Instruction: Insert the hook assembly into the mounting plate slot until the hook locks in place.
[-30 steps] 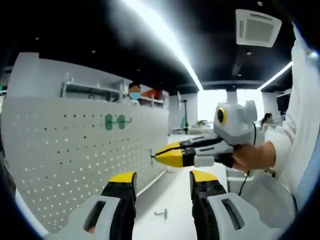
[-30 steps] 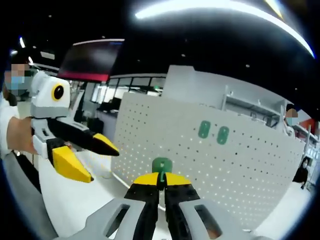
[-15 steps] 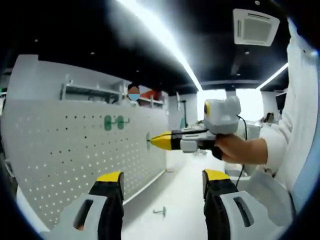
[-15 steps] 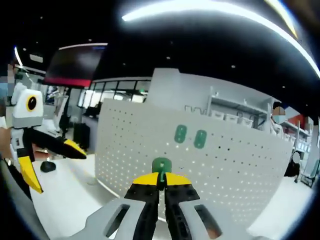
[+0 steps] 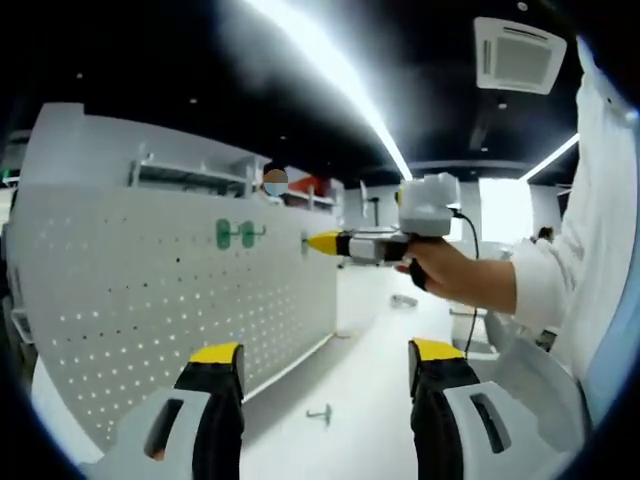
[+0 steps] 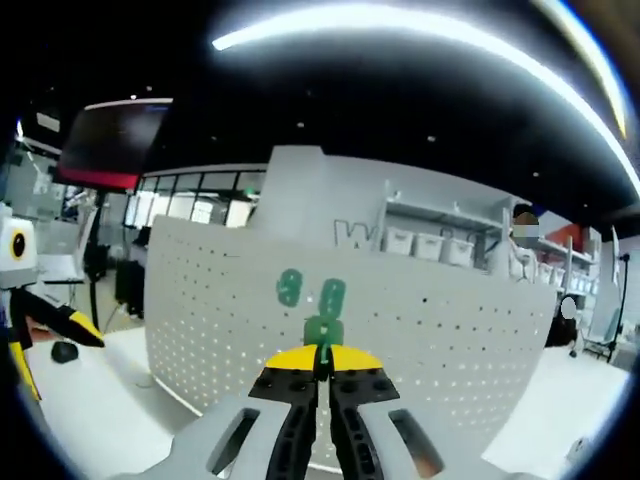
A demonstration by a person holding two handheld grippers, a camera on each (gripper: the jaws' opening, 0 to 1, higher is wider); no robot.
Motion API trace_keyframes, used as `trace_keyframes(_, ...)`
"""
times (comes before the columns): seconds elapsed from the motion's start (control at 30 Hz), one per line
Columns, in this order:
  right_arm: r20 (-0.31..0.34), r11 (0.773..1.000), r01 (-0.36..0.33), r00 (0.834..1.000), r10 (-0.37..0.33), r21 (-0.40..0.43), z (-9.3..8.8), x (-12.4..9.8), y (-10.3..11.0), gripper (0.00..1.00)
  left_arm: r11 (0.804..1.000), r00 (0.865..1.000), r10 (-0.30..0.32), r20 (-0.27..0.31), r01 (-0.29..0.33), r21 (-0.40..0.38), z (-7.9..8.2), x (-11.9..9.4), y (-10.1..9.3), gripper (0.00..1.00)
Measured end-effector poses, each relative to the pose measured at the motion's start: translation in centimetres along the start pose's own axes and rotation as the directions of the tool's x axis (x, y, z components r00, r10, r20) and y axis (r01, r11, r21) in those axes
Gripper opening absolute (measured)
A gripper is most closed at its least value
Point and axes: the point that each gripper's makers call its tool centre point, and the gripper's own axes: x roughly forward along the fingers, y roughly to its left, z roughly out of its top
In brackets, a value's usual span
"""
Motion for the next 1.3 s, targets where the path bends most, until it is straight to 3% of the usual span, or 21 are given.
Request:
trace_keyframes(0.77, 0.018, 0.998, 0.054, 0.998, -0.054, 0.027, 1.1, 5.9, -3.7, 0.0, 1.0, 0.999, 0.011, -0.031, -0.012, -0.017, -1.1, -0.2, 0.6, 0.66)
trace_keyframes(1.3, -0.001, 0.997, 0.074, 0.997, -0.074, 0.029, 0.3, 7.5, -4.2, 0.0, 1.0, 0.999, 0.018, -0.042, -0.019, -0.025, -1.5, -0.2, 0.9, 0.64)
